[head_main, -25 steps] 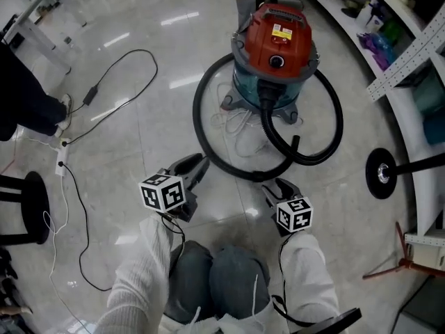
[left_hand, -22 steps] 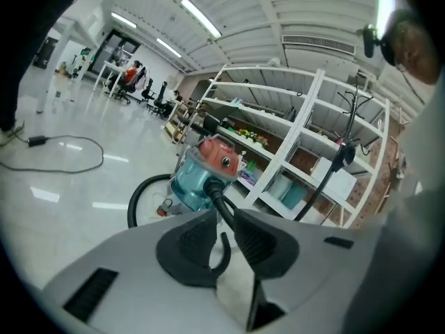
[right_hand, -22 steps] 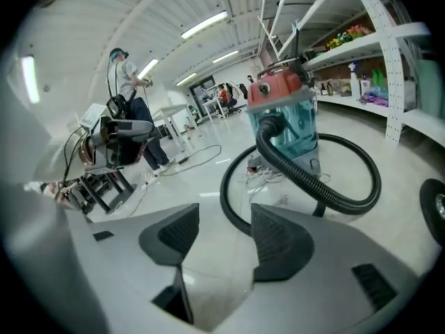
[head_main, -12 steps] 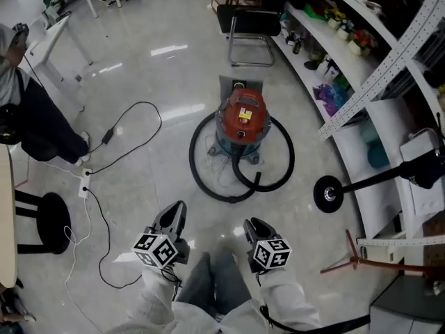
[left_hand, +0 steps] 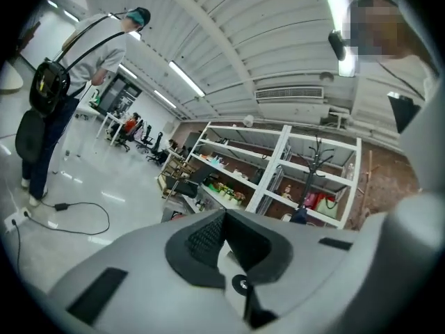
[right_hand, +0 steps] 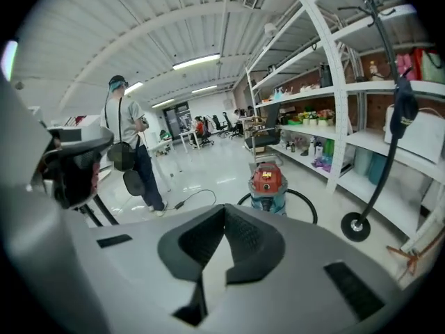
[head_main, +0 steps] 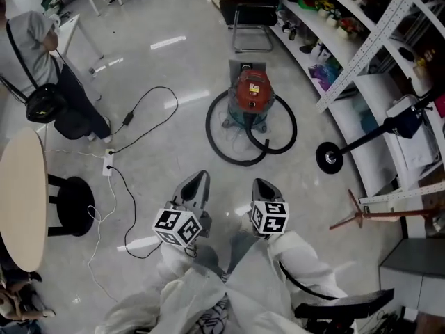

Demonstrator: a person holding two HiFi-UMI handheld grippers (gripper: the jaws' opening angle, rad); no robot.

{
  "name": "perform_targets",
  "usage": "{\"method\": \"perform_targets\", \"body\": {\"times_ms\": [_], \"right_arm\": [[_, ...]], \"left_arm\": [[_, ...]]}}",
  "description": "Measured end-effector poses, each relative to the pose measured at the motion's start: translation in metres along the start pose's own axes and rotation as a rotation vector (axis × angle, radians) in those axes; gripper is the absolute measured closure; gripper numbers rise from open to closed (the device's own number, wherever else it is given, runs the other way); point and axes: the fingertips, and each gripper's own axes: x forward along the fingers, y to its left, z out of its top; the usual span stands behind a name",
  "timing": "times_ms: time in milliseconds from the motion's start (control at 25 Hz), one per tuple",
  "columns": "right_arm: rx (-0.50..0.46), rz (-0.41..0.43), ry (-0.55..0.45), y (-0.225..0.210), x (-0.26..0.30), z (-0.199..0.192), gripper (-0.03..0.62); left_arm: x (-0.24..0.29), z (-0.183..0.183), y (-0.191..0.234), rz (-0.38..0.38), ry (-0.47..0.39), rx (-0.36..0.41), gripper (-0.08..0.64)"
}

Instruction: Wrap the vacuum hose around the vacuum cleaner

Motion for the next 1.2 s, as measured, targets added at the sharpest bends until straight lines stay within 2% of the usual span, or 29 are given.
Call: {"method": "perform_targets", "body": {"times_ms": [80,240,360,440,560,720,840,1200], "right_arm": [[0.059,-0.067,-0.03,0.026,-0.026,-0.012,0.578],[0.196,-0.17,-0.127,0.077,-0.09,-0.023,0.578],[0.248,-0.167,-0.174,0.116,-0.129,-0.03,0.578],[0.236,-0.149,-0.197,0.137,-0.146,-0.034,0.578],[0.194,-0.143,-0.218,0.154,-0.158,-0.037,0.578],[0.184,-0.132,-0.223,0.158,-0.177,-0.037,0.578],[0.149,-0.145,-0.233,0.158,-0.186,-0.035,0.578],[0.163,-0.173,-0.235,0.148,-0.196,-0.041,0.578]], "left_arm": [[-0.048,0.011,-0.001,-0.025,0.013,0.049,0.557],[-0.136,0.029,0.006,-0.015,0.036,0.101,0.557],[-0.183,0.032,0.005,-0.003,0.04,0.122,0.557],[-0.201,0.029,-0.002,-0.018,0.038,0.117,0.557],[-0.21,0.021,-0.012,-0.034,0.046,0.118,0.557],[-0.211,0.008,-0.037,-0.076,0.079,0.135,0.557],[-0.21,0.007,-0.046,-0.094,0.074,0.114,0.557],[-0.21,0.0,-0.061,-0.114,0.088,0.107,0.557]]}}
